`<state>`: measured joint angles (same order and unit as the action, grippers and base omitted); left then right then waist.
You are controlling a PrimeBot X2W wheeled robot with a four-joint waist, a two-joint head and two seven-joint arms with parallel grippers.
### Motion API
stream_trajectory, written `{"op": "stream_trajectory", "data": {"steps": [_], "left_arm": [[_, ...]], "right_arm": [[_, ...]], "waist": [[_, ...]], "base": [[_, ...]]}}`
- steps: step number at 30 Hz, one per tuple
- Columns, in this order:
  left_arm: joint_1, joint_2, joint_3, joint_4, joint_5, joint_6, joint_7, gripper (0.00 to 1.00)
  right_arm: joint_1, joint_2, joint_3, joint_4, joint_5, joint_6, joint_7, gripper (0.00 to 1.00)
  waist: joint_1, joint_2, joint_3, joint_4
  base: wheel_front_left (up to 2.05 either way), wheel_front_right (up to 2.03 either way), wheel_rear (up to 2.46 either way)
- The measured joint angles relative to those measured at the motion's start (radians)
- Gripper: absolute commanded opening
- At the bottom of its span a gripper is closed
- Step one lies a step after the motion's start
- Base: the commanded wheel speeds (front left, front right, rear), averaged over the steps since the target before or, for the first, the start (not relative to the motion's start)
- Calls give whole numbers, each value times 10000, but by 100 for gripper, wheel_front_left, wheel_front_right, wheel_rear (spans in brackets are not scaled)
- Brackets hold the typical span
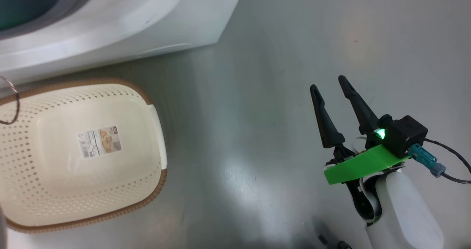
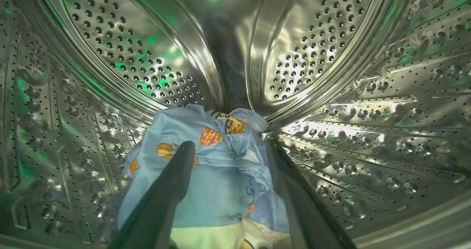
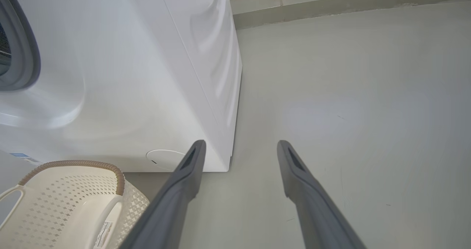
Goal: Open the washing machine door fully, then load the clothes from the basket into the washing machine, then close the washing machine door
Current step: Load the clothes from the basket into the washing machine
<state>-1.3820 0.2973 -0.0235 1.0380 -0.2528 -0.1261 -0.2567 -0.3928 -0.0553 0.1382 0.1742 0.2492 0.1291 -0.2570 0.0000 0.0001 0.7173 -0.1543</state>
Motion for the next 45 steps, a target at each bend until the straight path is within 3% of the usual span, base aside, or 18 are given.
{"op": "stream_trajectory", "data": {"steps": [21,36,45], "left_arm": [[3781,-899,240,-2228,-320,0,0,100],[7379,-1409,454,-5480,161,27,0,100],[9469,-1701,583,-6909,516,257,0,100]], "right_arm": [[474,-8,-244,593,-12,0,0,100],[1139,-8,-259,945,-15,0,2,100],[1713,-6,-328,976,-12,0,2,100]], "waist": [[0,0,-2155,530],[0,-1,-3849,865],[0,0,-4733,929]], "base": [[0,0,0],[0,0,0],[0,0,0]]}}
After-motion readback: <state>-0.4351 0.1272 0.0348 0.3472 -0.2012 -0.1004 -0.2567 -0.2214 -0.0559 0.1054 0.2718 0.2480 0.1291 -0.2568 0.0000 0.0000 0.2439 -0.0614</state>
